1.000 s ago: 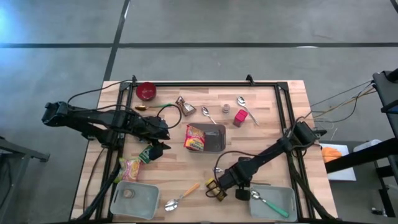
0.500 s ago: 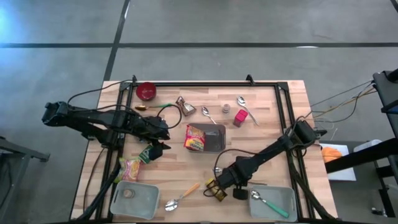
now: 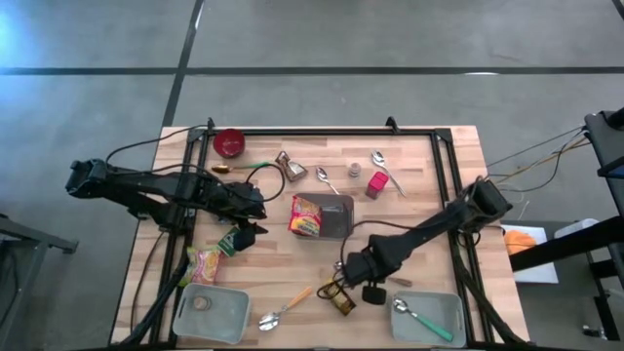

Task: Pick & Place Food Item
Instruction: Put the black spoon into the right grey bin

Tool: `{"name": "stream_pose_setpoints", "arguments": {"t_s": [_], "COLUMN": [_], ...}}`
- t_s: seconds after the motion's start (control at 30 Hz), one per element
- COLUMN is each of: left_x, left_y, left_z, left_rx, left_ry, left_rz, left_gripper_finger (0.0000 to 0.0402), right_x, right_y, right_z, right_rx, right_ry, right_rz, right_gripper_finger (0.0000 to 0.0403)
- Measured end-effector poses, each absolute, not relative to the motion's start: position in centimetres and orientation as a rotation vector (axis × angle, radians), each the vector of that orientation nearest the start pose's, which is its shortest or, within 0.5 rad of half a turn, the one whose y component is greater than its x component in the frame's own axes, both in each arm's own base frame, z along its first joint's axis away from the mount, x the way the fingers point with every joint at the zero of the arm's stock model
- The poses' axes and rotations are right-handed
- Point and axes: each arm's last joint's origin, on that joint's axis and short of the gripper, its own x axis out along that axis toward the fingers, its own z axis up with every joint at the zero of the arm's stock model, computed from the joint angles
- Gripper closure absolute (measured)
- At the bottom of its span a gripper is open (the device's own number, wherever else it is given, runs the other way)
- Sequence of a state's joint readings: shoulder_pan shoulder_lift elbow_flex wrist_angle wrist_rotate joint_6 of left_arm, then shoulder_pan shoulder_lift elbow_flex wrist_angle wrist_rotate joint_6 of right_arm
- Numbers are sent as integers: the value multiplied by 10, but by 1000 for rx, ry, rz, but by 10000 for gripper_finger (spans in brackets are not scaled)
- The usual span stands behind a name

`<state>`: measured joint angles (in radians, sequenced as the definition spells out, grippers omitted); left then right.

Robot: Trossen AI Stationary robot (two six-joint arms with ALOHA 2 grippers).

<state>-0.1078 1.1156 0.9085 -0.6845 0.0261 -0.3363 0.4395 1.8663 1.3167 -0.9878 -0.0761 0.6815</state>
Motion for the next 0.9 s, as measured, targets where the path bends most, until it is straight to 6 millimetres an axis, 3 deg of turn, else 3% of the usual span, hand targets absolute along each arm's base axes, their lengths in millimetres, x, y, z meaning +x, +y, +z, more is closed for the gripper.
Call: {"name": "stream_pose_setpoints", "arguments": {"t_s": [0.33,0.63,0.77,0.9], "left_x": [215,215,215,215], "left_y": [-24,-24,-24,-24], "left_z": [274,274,274,274], "left_rx": [-275,-275,-276,-276], "left_ry": [902,902,903,902], "left_rz": [30,30,30,31], "left_gripper_finger": [175,175,175,175], "right_x": [309,303,290,272], "right_y": [117,74,71,82], "right_z": [215,269,294,311], "right_rx": [361,481,530,628], "right_ry": [1474,1311,1263,1264], "right_rz": [-155,-210,-165,-94], "right_gripper_finger": [391,391,391,391]}}
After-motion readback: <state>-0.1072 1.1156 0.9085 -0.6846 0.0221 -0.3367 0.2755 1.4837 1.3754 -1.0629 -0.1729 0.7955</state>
